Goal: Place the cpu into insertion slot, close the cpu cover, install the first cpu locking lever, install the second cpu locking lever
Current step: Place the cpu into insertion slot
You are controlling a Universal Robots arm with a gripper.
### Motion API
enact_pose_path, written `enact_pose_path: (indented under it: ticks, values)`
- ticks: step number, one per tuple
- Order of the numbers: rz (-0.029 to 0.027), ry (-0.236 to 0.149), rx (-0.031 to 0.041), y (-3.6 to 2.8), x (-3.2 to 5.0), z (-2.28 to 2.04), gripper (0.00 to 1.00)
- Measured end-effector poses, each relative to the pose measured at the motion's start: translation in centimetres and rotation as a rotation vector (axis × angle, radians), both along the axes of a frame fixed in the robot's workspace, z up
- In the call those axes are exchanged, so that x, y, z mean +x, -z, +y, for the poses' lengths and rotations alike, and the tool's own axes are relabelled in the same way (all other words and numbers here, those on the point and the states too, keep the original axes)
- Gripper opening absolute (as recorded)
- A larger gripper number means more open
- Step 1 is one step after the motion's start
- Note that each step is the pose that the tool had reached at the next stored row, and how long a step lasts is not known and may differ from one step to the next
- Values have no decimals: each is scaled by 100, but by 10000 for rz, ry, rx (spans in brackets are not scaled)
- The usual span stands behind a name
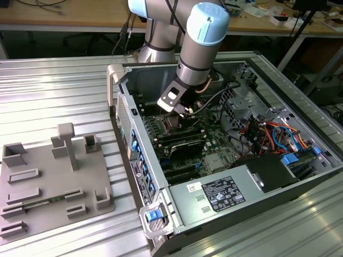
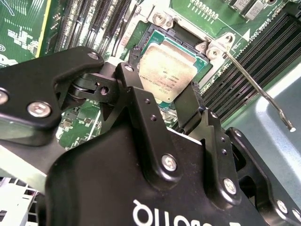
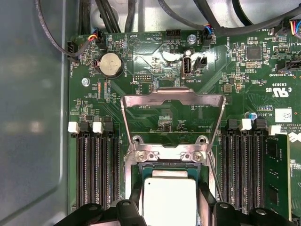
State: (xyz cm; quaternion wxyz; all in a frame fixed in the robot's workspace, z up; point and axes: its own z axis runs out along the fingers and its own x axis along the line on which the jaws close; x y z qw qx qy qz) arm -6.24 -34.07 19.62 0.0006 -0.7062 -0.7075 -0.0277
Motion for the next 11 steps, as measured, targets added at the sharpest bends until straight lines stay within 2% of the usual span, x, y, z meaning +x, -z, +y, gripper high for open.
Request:
enact_pose_path:
  ticks: [11]
  values:
    - [-1,-51,2,15,14,3,55]
